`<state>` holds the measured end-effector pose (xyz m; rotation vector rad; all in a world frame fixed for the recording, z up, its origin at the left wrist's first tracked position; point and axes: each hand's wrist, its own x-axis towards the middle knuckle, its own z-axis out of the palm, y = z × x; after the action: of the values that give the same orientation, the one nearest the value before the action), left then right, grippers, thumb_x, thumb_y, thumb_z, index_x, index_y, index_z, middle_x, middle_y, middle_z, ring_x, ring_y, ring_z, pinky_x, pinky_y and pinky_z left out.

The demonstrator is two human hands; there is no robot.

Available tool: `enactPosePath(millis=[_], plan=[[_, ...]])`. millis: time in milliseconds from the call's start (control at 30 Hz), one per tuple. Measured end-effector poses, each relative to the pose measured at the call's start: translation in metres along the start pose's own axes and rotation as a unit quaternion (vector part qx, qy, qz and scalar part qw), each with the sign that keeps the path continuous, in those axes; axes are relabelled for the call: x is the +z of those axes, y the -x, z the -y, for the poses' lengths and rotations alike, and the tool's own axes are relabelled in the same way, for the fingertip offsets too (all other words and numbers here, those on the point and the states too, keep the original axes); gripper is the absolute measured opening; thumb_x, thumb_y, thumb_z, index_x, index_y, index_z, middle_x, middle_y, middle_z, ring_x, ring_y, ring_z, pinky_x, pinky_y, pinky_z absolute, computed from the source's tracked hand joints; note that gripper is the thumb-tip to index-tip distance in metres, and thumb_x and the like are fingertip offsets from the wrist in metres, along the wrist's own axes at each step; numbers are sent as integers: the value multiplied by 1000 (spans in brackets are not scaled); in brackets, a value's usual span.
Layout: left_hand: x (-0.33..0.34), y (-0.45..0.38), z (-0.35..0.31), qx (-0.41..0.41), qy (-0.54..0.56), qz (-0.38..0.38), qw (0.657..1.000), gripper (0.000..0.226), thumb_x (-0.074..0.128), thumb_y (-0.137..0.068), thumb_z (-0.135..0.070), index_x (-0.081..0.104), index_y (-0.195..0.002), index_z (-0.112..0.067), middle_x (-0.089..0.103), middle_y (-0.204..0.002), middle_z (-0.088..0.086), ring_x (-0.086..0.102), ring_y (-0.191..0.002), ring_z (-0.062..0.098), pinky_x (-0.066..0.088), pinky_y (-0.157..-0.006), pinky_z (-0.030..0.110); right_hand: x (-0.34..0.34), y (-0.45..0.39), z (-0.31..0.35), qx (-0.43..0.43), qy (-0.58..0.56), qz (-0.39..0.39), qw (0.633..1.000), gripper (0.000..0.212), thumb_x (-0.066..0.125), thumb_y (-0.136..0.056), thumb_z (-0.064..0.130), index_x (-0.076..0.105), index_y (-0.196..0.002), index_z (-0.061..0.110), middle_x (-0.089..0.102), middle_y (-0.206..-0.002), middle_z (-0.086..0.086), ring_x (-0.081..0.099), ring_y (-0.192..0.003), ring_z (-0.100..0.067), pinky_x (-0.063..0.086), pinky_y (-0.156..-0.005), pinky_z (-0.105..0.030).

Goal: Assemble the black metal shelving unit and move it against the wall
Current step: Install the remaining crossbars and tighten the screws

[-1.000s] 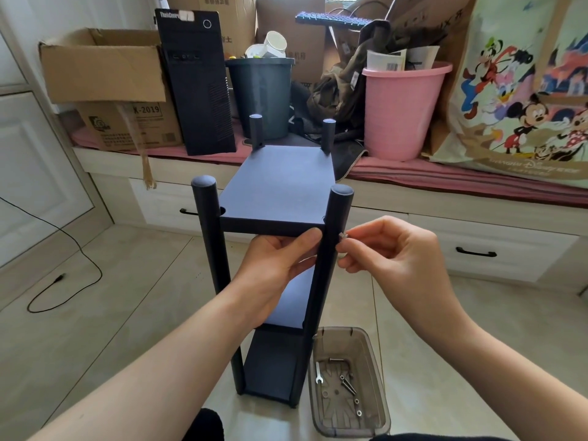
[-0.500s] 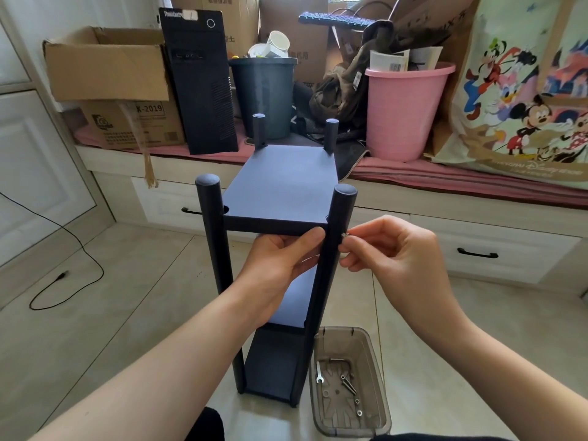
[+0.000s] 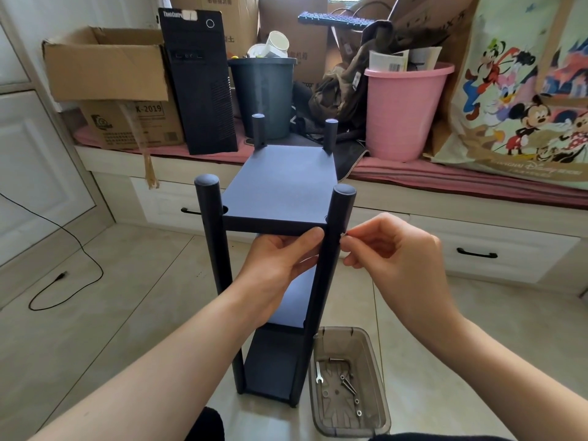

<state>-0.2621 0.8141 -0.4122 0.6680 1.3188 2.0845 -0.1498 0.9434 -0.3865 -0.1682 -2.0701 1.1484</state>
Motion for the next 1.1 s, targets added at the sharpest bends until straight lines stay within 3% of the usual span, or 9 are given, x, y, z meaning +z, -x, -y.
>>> enactPosePath(millis=[367, 600, 733, 900, 1000, 1100], plan=[[0, 1, 0, 3, -8, 5, 1000, 39, 69, -83, -32, 71, -116, -11, 75, -115, 10, 71, -110, 26, 57, -93, 28, 1, 0, 2, -1, 30, -1, 1000, 9, 76, -84, 7, 69, -82, 13, 72, -69, 6, 71, -63, -9, 58, -65, -25], [0, 2, -1, 7, -11, 6, 1000, 35, 70, -83, -33, 74, -113, -16, 75, -113, 10, 71, -109, 24, 56, -84, 22, 2, -1, 1, 11, 38, -4, 999, 14, 71, -90, 17, 71, -77, 10, 71, -63, 5, 68, -55, -8, 54, -56, -19], [-1, 2, -1, 6, -10, 4, 1000, 29, 71, -81, -34, 77, -107, -21, 75, -113, 9, 72, -108, 24, 56, -84, 22, 1, -2, 1, -3, 57, 0, 998, 10, 73, -88, 14, 70, -80, 10, 71, -65, 5, 69, -57, -8, 56, -59, -20], [-2, 0, 1, 7, -8, -3, 1000, 36, 72, -82, -32, 73, -114, -14, 75, -114, 9, 71, -110, 24, 57, -85, 23, 0, -3, 1, -24, 101, 6, 995, 9, 75, -87, 18, 70, -81, 12, 70, -67, 8, 68, -61, -3, 56, -63, -20], [-2, 1, 0, 3, -16, -9, 1000, 39, 71, -82, -33, 71, -117, -14, 75, -115, 8, 71, -110, 24, 57, -87, 25, -1, -7, 0, 33, 51, 16, 998, 11, 77, -85, 24, 69, -85, 17, 72, -70, 7, 70, -61, -6, 57, -62, -23], [0, 4, -5, -2, -87, -34, 996, 42, 71, -77, -41, 72, -114, -22, 77, -110, -1, 72, -106, 16, 57, -89, 29, -6, -13, -2, 107, -9, 44, 993, 27, 78, -83, 31, 65, -106, 25, 74, -88, 5, 72, -79, -12, 60, -73, -35]])
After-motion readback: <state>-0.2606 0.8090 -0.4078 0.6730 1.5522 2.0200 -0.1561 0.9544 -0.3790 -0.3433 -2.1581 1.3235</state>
